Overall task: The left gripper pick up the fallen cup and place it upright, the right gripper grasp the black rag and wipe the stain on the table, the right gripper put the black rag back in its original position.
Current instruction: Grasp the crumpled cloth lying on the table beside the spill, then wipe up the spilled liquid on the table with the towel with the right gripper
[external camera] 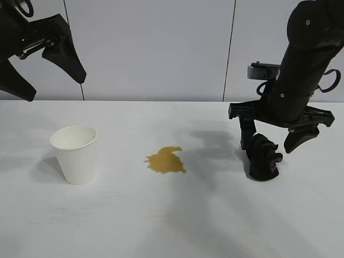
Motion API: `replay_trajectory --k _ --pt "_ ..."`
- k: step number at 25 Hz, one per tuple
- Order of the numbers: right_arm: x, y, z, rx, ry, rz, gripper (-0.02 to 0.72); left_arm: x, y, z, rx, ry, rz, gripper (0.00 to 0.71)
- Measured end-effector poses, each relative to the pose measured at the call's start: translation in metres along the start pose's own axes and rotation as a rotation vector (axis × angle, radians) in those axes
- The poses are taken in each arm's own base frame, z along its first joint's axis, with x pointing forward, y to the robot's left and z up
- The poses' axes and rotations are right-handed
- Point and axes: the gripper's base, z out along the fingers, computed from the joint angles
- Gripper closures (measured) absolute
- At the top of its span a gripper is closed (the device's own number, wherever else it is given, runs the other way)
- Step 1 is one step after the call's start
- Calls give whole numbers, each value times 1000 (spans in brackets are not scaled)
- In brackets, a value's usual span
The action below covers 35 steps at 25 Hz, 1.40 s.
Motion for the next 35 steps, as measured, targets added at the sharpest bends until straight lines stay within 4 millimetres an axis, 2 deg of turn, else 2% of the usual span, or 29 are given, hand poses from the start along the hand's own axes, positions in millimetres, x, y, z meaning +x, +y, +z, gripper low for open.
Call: replay_trajectory --k 4,6,8,11,14,18,21,25,29,31,35 --pt "4 0 13 9 35 23 402 0 0 0 0 0 0 17" --pt "4 0 13 10 34 25 530 0 0 0 0 0 0 17" --pt "3 0 12 8 32 27 598 0 0 0 0 0 -1 17" --pt "2 1 9 -1 27 39 597 0 0 0 1 0 -1 17" --pt "-3 11 -8 -37 -2 40 597 0 0 0 1 0 -1 17" --pt "-14 42 -42 -119 -87 -12 597 0 0 0 1 0 -1 17" --pt "-9 73 -50 -164 -107 -76 597 0 0 0 1 0 -1 17" --pt "10 114 -44 -206 -98 -172 597 0 0 0 1 0 -2 17" --pt "27 145 -25 -235 -97 -241 597 0 0 0 2 2 -2 17" --pt "31 156 -13 -236 -83 -260 597 0 0 0 3 4 -2 17" --pt "27 164 11 -222 -66 -275 597 1 -1 0 6 16 -2 17"
